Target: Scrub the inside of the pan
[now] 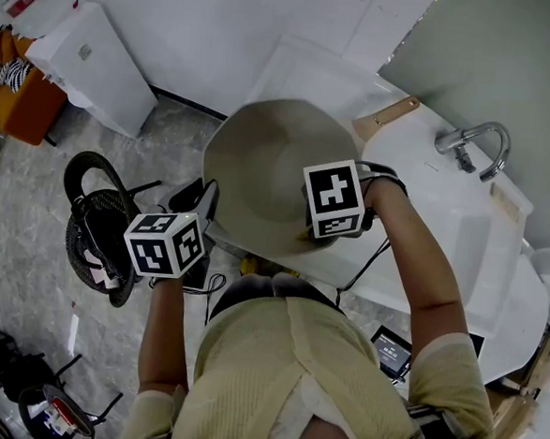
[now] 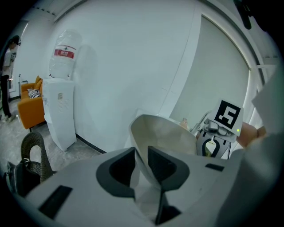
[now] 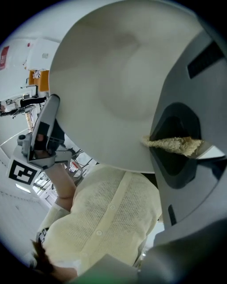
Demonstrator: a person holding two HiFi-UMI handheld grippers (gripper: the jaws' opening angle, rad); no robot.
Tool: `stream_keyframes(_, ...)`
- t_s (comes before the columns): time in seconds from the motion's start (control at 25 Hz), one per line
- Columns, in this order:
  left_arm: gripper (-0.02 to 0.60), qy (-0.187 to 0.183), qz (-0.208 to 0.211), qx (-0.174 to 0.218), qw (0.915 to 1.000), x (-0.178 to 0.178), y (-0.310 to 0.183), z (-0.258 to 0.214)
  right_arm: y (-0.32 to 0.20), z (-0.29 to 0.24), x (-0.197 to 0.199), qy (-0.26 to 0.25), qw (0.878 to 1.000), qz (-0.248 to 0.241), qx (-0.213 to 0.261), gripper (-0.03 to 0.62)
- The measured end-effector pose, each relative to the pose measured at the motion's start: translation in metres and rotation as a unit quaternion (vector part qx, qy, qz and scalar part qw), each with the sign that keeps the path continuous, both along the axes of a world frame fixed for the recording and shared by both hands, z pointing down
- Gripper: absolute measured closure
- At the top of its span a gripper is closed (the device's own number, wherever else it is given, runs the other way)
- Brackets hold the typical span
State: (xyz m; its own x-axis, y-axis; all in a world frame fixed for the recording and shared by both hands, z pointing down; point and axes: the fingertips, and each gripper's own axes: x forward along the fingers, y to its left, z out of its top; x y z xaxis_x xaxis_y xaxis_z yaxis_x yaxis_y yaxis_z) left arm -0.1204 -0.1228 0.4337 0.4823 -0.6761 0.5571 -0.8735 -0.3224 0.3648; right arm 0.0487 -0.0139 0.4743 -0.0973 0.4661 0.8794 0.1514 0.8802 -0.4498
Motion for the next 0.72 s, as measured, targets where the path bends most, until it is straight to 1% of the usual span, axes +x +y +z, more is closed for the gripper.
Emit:
stream_keyframes(0.16, 0.451, -0.008, 0.001, 0.000, 1.0000, 0.000, 0.000, 0.001, -0.006, 0.004, 0.009, 0.030, 0.999, -0.014, 0.027, 0.542)
stream_keyframes(0.44, 0.451, -0.011, -0.001, 0.001, 0.9999, 0.000, -0.001, 0.000, -0.026, 0.012, 0.025, 0.070, 0.992, -0.029, 0.101, 0.542)
stream_keyframes(0.6, 0.451, -0.008, 0.000, 0.001, 1.0000, -0.002, -0.001, 0.000, -0.038, 0.014, 0.030, 0.085, 0.985, -0.054, 0.139, 0.541)
stream_keyframes(0.72, 0.451, -0.008, 0.003, -0.001, 1.0000, -0.001, -0.001, 0.001, -0.049, 0.016, 0.036, 0.097, 0.979, -0.061, 0.167, 0.542)
